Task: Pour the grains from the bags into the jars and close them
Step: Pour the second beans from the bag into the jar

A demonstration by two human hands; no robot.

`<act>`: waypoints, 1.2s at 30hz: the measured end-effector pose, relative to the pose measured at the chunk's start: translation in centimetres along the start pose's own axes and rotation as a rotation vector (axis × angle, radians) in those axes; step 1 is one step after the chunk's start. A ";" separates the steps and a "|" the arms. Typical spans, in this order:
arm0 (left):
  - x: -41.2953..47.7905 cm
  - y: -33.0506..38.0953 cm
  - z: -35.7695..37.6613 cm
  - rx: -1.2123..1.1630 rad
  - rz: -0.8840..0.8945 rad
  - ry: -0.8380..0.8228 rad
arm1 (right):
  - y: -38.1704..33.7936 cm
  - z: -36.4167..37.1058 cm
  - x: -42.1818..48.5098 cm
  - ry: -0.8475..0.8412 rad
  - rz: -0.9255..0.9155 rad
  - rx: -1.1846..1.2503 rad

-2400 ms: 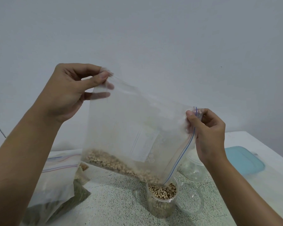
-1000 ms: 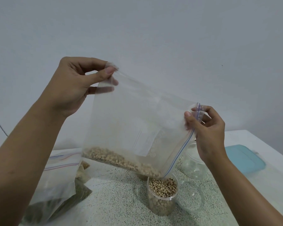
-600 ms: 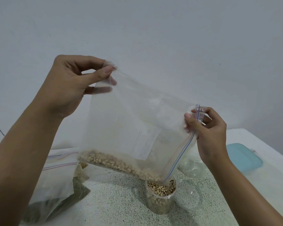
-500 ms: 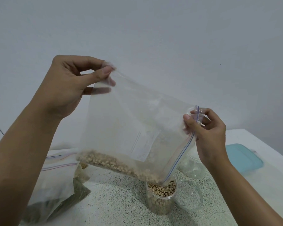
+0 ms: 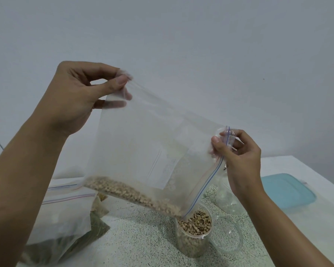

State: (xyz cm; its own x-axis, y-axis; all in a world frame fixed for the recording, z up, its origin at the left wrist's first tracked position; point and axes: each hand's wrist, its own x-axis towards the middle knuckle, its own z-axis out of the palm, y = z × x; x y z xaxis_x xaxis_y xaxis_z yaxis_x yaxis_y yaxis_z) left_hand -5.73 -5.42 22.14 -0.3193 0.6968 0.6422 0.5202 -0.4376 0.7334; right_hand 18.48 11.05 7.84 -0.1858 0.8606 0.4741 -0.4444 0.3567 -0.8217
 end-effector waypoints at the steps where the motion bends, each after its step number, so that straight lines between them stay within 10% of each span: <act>1: 0.0 -0.1 0.0 0.005 0.001 -0.001 | 0.0 0.1 0.0 0.002 -0.002 -0.002; 36: 0.2 -0.6 1.5 -0.061 -0.041 -0.025 | -0.7 -0.2 -0.5 -0.046 -0.020 -0.067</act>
State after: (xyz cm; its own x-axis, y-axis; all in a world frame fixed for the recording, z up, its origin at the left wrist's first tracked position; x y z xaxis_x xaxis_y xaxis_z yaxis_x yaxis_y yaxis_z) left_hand -4.88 -4.14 21.53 -0.3186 0.7286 0.6064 0.4577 -0.4420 0.7715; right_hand 19.03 10.43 8.09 -0.2184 0.8361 0.5031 -0.3892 0.3982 -0.8307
